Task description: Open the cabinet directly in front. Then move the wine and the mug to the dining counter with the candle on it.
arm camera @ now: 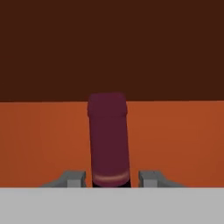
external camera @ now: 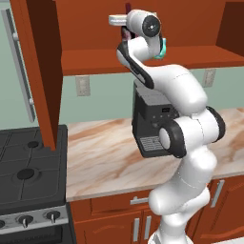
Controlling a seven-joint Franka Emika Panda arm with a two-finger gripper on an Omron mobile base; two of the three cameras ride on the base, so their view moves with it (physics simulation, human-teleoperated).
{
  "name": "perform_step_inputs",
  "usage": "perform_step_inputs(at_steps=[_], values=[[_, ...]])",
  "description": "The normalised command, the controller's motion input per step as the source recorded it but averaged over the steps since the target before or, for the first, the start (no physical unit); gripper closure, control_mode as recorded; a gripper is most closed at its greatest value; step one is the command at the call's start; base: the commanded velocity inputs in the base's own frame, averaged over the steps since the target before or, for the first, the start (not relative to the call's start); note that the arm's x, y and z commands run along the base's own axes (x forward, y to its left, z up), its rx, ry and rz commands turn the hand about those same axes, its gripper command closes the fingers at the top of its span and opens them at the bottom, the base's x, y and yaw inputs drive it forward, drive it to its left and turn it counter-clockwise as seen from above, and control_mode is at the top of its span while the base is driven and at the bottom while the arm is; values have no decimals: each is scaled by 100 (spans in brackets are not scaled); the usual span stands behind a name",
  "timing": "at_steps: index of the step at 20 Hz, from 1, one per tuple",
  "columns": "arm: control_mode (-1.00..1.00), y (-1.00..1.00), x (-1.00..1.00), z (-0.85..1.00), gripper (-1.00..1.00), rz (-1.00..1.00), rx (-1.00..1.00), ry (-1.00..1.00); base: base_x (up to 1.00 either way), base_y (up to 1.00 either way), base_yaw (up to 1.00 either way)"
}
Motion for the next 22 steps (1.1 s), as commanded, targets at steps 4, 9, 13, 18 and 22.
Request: perform_step_inputs(at_steps=[4, 9, 13, 18, 22], values=[[-100, -1, -72, -28, 100, 0, 0, 0, 0, 0, 0], [-100, 0, -76, -10, 100, 0, 0, 0, 0, 0, 0], [-100, 0, -81, -1, 100, 0, 0, 0, 0, 0, 0], [-100, 0, -80, 0, 100, 0, 0, 0, 0, 0, 0], [-100, -6, -89, 9, 100, 0, 0, 0, 0, 0, 0]])
